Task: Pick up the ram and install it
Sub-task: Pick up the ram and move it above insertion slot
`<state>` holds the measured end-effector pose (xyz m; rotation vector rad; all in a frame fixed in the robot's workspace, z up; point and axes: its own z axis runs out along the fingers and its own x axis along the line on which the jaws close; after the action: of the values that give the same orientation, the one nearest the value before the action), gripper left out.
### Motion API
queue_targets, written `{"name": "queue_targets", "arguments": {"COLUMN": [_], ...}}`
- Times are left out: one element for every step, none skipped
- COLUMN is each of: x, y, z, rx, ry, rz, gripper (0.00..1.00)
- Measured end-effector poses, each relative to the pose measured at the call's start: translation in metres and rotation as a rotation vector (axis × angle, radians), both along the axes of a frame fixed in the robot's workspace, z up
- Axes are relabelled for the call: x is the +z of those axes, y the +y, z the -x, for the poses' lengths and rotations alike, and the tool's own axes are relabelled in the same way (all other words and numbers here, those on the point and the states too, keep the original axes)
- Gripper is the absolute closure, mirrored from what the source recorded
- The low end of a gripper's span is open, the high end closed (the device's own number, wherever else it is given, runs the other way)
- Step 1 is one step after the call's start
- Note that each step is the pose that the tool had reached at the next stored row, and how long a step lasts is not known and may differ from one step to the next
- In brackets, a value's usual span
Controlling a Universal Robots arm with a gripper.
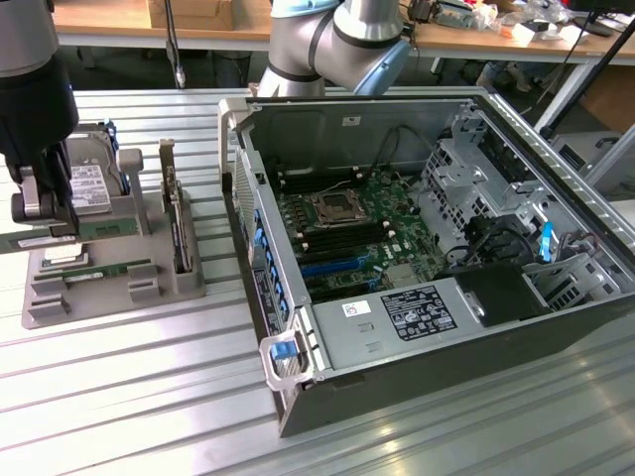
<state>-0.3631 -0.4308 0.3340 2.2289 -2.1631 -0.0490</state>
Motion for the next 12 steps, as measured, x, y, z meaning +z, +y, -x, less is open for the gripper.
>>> {"name": "queue_targets", "arguments": {"x": [0.0010, 0.0016, 0.0023, 0.0032, 0.0039, 0.0050, 0.0061, 0.0075, 0.0086, 0.0096, 0.0106, 0.0115], "y": [0.0000, 0.0000, 0.0000, 0.0000, 0.0000, 0.0000, 0.0000, 0.0000, 0.0000, 0.0000, 0.0000, 0.0000], "z": [0.000, 0.000, 0.000, 0.000, 0.000, 0.000, 0.000, 0.000, 0.000, 0.000, 0.000, 0.000], "rx": [0.000, 0.000, 0.000, 0.000, 0.000, 0.000, 0.000, 0.000, 0.000, 0.000, 0.000, 0.000], "ry": [0.0000, 0.0001, 0.0001, 0.0000, 0.0000, 0.0000, 0.0001, 0.0000, 0.0002, 0.0001, 0.0000, 0.0000], "rz": [0.0000, 0.0000, 0.0000, 0.0000, 0.0000, 0.0000, 0.0001, 0.0000, 0.0001, 0.0000, 0.0000, 0.0000], "gripper": [0.88, 0.88, 0.88, 0.88, 0.88, 0.88, 0.88, 0.88, 0.88, 0.88, 0.88, 0.88]}}
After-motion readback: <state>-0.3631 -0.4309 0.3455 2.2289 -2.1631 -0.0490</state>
